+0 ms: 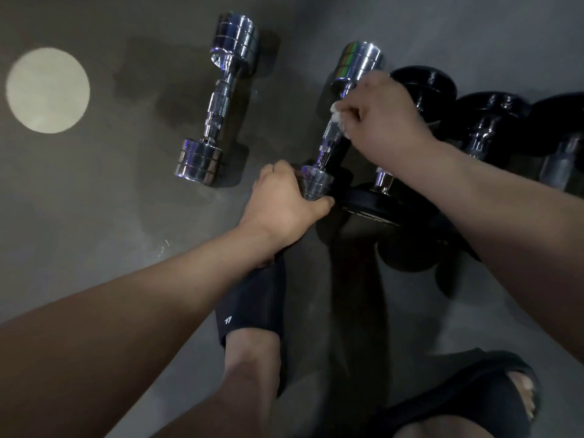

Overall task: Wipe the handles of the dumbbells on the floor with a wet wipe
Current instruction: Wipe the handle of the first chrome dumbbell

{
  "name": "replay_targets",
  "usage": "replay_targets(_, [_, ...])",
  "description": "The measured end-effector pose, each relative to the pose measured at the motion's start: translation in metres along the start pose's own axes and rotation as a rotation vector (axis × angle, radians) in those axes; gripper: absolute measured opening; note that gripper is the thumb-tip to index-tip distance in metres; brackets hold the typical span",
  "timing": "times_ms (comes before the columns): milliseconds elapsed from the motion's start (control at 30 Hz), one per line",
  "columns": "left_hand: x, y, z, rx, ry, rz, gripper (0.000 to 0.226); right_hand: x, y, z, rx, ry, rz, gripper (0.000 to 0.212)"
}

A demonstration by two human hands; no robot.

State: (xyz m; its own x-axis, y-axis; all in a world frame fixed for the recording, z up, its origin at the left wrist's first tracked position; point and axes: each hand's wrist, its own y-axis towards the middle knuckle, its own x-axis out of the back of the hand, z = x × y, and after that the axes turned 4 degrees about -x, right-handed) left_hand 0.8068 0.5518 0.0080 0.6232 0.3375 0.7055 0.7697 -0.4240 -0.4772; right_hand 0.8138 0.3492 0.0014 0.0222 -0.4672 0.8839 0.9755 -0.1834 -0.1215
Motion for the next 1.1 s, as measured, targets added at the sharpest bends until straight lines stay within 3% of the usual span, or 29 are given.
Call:
replay_targets(67, [0.0, 0.001, 0.002, -0.014, 0.004, -0.005, 0.069, -0.005, -0.007, 0.003, 0.02, 0.017, -0.014, 0.026])
replay_targets(167, [0.001, 0.003, 0.007, -0.027, 0.004, 0.008, 0.065, -0.003, -0.024, 0.01, 0.2, 0.068, 0.111, 0.024])
replay_targets(233, [0.002, 0.003, 0.011, -0.058, -0.014, 0.032, 0.068, 0.003, -0.023, 0.011, 0.185, 0.05, 0.156, 0.019])
replay_targets(367, [0.005, -0.006, 0.015, -0.138, -0.008, 0.107, 0.097, 0.002, -0.021, 0.011, 0.029, 0.057, 0.059, 0.021])
replay_targets(567, [0.001, -0.007, 0.011, -0.176, -0.081, 0.077, 0.075, 0.001, -0.033, 0.01, -0.041, 0.091, 0.009, 0.022])
replay_targets(700, [0.0, -0.006, 0.013, -0.193, -0.082, 0.068, 0.083, 0.003, -0.027, 0.005, -0.098, 0.1, -0.05, 0.023])
replay_targets(800, [0.005, -0.001, 0.014, -0.237, -0.006, 0.113, 0.097, -0.001, -0.029, 0.006, 0.016, 0.102, 0.017, 0.019])
replay_targets(933, [0.011, 0.004, 0.015, -0.298, -0.003, 0.097, 0.092, 0.007, -0.032, 0.008, 0.275, 0.014, 0.213, 0.014])
replay_targets(1100, [0.013, 0.01, 0.019, -0.35, 0.02, 0.115, 0.096, 0.011, -0.015, 0.0, 0.128, 0.015, 0.07, 0.02])
